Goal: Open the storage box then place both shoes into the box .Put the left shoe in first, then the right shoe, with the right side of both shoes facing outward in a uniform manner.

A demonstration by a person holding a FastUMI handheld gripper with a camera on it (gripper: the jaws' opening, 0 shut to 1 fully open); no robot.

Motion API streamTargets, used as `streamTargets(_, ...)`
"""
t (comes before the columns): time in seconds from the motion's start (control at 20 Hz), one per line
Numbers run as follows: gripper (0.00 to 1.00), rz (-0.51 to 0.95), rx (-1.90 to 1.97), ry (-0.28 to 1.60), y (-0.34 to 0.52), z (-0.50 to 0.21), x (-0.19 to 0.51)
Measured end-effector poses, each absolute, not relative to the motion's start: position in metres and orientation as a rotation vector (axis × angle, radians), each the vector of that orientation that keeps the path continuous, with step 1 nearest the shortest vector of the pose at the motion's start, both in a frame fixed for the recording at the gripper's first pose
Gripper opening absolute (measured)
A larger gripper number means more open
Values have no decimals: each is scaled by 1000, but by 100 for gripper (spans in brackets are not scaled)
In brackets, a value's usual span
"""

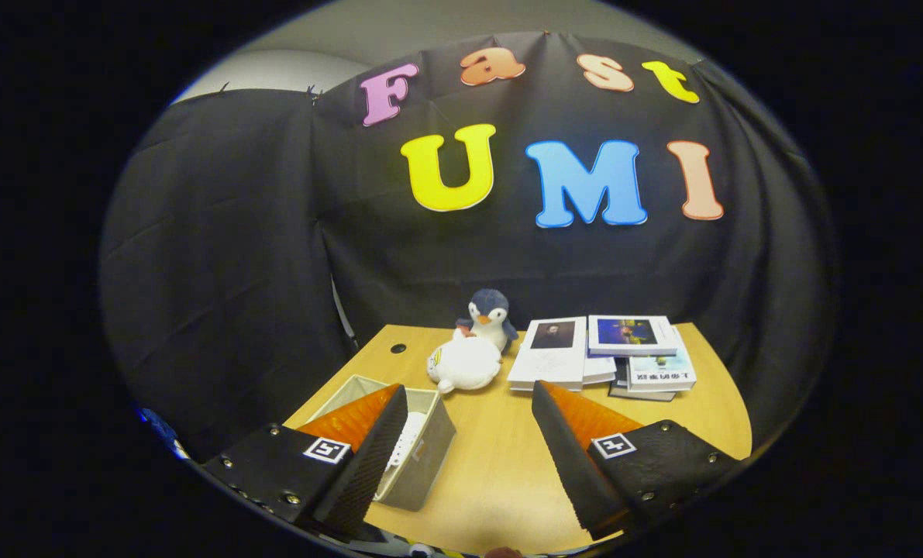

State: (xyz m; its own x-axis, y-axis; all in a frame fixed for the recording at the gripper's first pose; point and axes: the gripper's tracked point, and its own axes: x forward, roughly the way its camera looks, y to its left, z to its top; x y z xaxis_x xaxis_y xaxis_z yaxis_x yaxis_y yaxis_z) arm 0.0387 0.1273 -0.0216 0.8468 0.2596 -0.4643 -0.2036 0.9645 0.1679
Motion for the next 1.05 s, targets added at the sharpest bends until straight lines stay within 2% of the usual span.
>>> streamTargets(0.25,97,145,83,333,80,14,32)
streamTargets(0.55,98,51,94,211,40,39,31)
streamTargets(1.05,97,41,119,136,28,57,40)
